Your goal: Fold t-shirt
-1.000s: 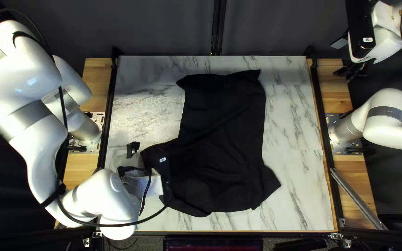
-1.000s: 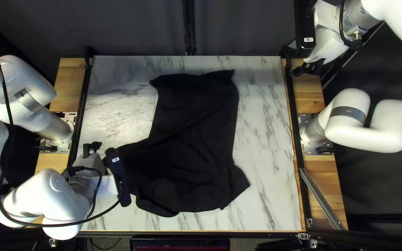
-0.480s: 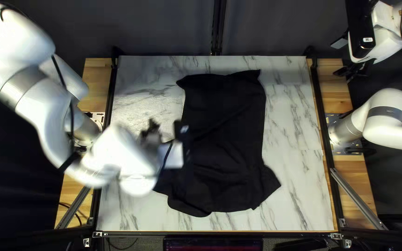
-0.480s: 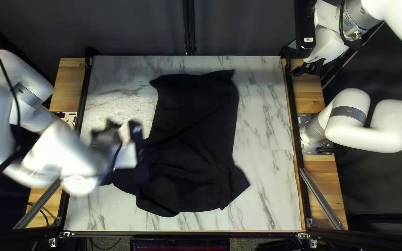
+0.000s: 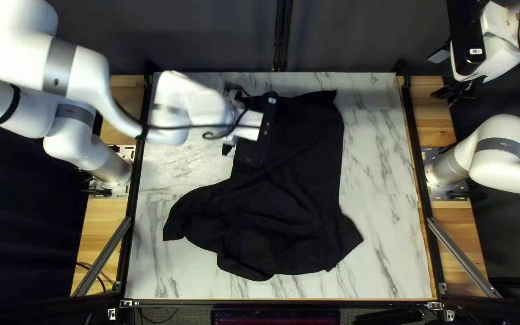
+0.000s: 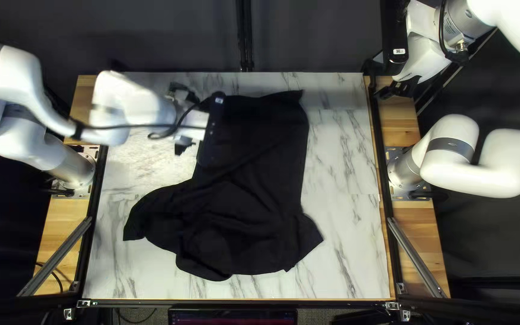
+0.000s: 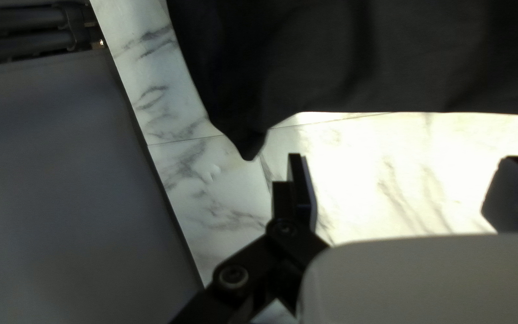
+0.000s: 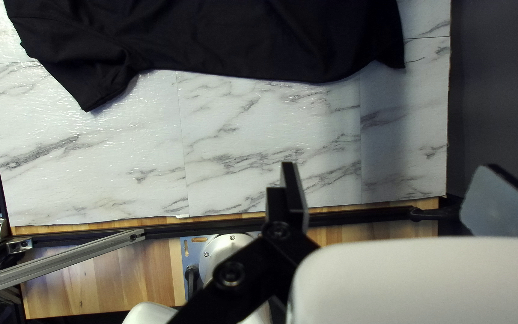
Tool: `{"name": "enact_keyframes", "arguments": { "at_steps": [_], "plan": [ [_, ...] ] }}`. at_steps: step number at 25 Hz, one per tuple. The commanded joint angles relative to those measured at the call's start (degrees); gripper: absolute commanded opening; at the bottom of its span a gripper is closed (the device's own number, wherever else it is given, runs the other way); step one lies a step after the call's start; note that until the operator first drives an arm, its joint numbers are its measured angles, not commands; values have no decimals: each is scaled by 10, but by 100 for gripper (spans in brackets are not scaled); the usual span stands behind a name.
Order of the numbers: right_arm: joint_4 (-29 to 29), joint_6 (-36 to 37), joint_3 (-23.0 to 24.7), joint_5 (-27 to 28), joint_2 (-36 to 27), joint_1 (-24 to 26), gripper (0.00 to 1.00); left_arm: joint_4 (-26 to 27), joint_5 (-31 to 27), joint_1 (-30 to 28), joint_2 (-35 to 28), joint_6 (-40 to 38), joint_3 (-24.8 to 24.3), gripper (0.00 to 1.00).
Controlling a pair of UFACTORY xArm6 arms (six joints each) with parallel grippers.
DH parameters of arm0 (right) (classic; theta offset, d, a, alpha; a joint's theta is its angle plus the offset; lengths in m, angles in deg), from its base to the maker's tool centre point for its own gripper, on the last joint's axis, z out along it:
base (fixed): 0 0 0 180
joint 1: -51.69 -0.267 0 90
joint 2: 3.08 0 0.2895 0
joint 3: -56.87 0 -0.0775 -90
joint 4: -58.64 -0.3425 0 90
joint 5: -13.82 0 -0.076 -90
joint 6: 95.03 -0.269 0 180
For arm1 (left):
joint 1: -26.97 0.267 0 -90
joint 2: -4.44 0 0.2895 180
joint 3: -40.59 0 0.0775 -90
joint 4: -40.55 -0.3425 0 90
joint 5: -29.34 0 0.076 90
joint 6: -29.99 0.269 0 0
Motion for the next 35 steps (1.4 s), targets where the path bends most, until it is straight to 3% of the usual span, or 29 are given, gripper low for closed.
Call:
{"name": "enact_keyframes", "arguments": {
  "at_steps": [1, 10, 18, 24, 35],
  "plan": [
    [0, 0, 0, 0, 0, 0, 100, -13, 6, -1, 6, -17, -4, 100],
    [0, 0, 0, 0, 0, 0, 100, -86, 39, 92, 84, -16, -18, 100],
    [0, 0, 0, 0, 0, 0, 100, -123, 86, 153, 179, 1, 13, 100],
    [0, 0, 0, 0, 0, 0, 100, -132, 94, 161, 202, -7, 28, 100],
    [0, 0, 0, 0, 0, 0, 100, -213, 61, 152, 258, -125, 59, 100]
  ]
}}
